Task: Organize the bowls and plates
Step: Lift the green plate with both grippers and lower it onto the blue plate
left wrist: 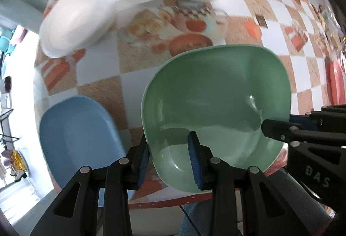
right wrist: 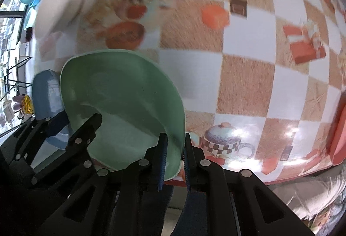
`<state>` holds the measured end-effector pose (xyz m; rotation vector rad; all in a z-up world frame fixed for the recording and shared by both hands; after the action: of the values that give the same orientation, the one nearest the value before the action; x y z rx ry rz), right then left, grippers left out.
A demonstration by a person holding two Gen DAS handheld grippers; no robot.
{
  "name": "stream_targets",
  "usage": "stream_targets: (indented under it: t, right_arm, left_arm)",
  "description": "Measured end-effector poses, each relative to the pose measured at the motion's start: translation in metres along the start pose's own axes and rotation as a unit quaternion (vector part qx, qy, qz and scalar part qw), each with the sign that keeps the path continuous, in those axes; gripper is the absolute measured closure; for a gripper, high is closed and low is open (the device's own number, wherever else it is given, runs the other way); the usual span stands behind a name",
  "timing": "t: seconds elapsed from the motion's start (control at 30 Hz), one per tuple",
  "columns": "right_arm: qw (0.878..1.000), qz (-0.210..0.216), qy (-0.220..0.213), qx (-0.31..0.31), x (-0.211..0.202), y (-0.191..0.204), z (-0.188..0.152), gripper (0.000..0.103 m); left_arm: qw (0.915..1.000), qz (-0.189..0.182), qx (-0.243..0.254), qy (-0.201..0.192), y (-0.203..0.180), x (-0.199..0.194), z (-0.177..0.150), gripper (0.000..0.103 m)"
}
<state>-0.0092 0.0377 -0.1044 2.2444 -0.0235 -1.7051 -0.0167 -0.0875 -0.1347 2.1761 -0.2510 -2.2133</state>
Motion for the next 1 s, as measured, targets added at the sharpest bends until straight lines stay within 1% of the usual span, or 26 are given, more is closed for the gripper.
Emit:
stream_targets:
  t: [0.13,0.23,0.43,0.6,0.7,0.83,0.93,1.0]
  right_arm:
    - [1.000,0.008,-0.003,-0.023,-0.010,0.024,0.007,0.087]
    - [0.999,0.016,0.001,-0.045,-0.010,0.046,0.012,0.087]
    - [0.996,0.031,0.024,-0.083,0.004,0.090,0.017,0.087]
    - [0.992,0.037,0.048,-0.108,0.021,0.125,0.017,0.087]
    - [0.991,0.040,0.054,-0.116,0.035,0.134,0.011,0.087]
    - [0.991,0.042,0.060,-0.111,0.048,0.140,0.014,0.087]
    - [0.991,0.047,0.062,-0.104,0.050,0.137,0.013,0.087]
    - [0.991,0.058,0.065,-0.102,0.049,0.133,0.016,0.087]
  left_arm:
    - [0.9994,0.002,-0.033,-0.012,0.024,-0.014,0.001,0.067]
    - [0.9982,0.008,-0.059,-0.011,0.046,-0.020,-0.003,0.067]
    - [0.9950,0.028,-0.096,-0.007,0.086,-0.023,-0.021,0.067]
    - [0.9915,0.047,-0.121,0.008,0.116,-0.017,-0.034,0.067]
    - [0.9901,0.054,-0.129,0.012,0.133,-0.015,-0.041,0.067]
    - [0.9891,0.062,-0.133,0.016,0.139,-0.010,-0.039,0.067]
    - [0.9890,0.063,-0.133,0.014,0.140,-0.006,-0.035,0.066]
    - [0.9892,0.066,-0.130,0.011,0.140,-0.007,-0.036,0.062]
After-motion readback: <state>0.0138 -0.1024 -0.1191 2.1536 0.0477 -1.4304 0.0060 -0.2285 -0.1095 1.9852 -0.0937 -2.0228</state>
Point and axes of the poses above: each gripper's, at about its wrist camera, not at the fingertips, and x roughly the way its jaws point, y to its left, z to its top, the point moved 1 cm from there along x, roughly the way its jaws point, and after that the axes turned 8 degrees about z, right-handed, at the moved point
